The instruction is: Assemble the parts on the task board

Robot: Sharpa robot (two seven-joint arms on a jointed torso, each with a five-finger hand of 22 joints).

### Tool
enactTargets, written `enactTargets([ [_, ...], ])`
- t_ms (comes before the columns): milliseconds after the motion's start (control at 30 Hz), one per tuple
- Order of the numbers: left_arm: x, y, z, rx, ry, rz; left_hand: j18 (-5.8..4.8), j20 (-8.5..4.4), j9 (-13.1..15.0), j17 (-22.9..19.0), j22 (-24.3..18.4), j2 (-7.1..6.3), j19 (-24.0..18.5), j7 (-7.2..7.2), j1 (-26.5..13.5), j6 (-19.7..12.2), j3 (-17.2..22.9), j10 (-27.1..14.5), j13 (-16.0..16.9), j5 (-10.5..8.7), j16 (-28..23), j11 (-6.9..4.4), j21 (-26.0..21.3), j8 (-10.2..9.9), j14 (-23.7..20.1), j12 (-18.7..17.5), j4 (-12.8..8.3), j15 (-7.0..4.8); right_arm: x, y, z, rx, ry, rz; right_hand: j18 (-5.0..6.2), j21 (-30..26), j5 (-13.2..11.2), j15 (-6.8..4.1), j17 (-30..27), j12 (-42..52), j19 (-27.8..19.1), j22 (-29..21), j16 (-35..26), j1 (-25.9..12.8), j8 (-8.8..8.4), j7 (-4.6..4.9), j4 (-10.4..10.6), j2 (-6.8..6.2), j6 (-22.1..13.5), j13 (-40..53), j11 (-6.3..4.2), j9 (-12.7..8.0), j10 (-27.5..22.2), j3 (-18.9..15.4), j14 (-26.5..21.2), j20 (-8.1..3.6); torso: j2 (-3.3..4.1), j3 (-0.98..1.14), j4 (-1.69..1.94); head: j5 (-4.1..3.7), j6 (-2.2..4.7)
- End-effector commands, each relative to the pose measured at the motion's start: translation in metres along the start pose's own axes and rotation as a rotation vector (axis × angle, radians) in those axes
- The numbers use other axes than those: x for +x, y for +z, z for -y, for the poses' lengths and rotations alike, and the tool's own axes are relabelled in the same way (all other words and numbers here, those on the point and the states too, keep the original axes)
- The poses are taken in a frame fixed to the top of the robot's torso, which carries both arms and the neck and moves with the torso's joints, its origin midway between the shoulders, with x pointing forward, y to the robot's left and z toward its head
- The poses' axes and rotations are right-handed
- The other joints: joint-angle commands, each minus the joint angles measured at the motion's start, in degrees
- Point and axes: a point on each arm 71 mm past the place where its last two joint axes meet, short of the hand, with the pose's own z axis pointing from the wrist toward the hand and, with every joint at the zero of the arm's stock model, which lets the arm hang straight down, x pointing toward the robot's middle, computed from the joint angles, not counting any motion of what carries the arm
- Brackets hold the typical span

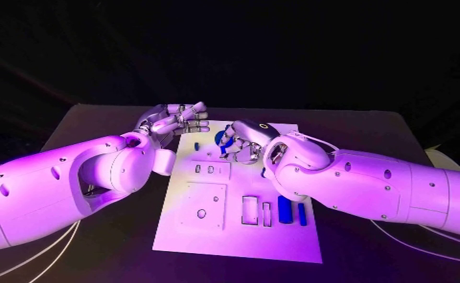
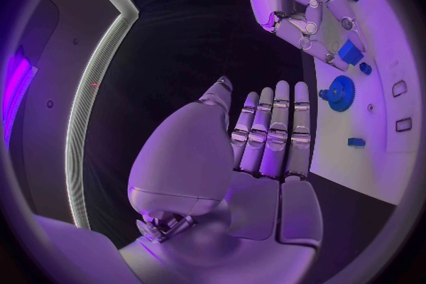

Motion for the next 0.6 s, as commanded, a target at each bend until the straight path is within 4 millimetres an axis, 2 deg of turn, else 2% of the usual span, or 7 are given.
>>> enactTargets([
  [33,0.003,0.000,0.001,0.010,-0.006,-0.017,0.08,0.09,0.0,0.1,0.1,0.10,-0.4,-0.01,0.3,-0.2,0.1,-0.4,-0.1,0.10,-0.2,0.12,0.2,-0.4,-0.3,-0.4,-0.3,-0.01,0.010,0.001,-0.001,0.008,-0.062,-0.031,-0.50,0.2,0.2,-0.29,15.1,0.2,3.9,13.0,0.2,-0.7,0.50,-0.09,0.1,0.20,0.1,11.8,-0.13,1.9,3.2,0.2,6.0,-0.36,0.02,-0.01,-0.01,0.08,-0.25],
  [167,0.002,0.000,0.001,0.011,-0.005,-0.015,0.08,0.09,0.0,0.1,0.1,0.10,-0.4,-0.01,0.3,-0.2,0.1,-0.4,-0.1,0.10,-0.2,0.12,0.2,-0.4,-0.3,-0.4,-0.3,-0.01,0.022,0.002,-0.005,0.002,-0.067,-0.049,-0.50,0.2,0.2,-0.29,15.1,0.2,3.9,13.0,0.2,-0.7,0.50,-0.09,0.1,0.20,0.1,11.8,-0.13,1.9,3.2,0.2,6.0,-0.36,0.09,0.13,-0.08,0.44,-0.52],
  [267,0.002,0.000,0.001,0.011,-0.005,-0.015,0.08,0.09,0.0,0.1,0.1,0.10,-0.4,-0.01,0.3,-0.2,0.1,-0.4,-0.1,0.10,-0.2,0.12,0.2,-0.4,-0.3,-0.4,-0.3,-0.01,0.028,0.003,-0.007,0.000,-0.068,-0.060,-0.48,0.1,0.2,-0.28,15.1,0.2,3.8,13.0,0.2,-0.9,0.50,-0.07,0.2,0.15,0.0,11.8,-0.11,1.9,3.2,0.2,6.0,-0.35,0.08,0.11,0.02,0.52,-0.72],
  [333,0.002,0.000,0.001,0.012,-0.005,-0.015,0.09,0.11,0.0,0.1,0.1,0.10,-0.5,0.03,0.3,-0.3,0.1,-0.5,-0.1,0.10,-0.3,0.16,0.3,-0.4,-0.3,-0.4,-0.3,0.02,0.031,0.003,-0.008,0.000,-0.069,-0.064,-0.48,0.1,0.2,-0.28,15.1,0.2,3.8,13.0,0.2,-0.9,0.50,-0.07,0.2,0.15,0.0,11.8,-0.11,1.9,3.2,0.2,6.0,-0.35,0.03,0.04,-0.03,0.69,-0.85],
  [600,0.001,-0.001,0.002,0.012,-0.004,-0.012,0.09,0.11,0.0,0.1,0.1,0.10,-0.5,0.03,0.3,-0.3,0.1,-0.5,-0.1,0.10,-0.3,0.16,0.3,-0.4,-0.3,-0.4,-0.3,0.02,0.041,0.004,-0.011,-0.005,-0.073,-0.081,-0.47,0.1,0.3,-0.26,15.1,0.2,3.8,13.0,0.2,-1.1,0.51,-0.06,0.3,0.07,0.0,11.8,-0.09,2.0,3.2,0.2,6.0,-0.34,0.05,0.05,-0.11,1.15,-1.22],
])
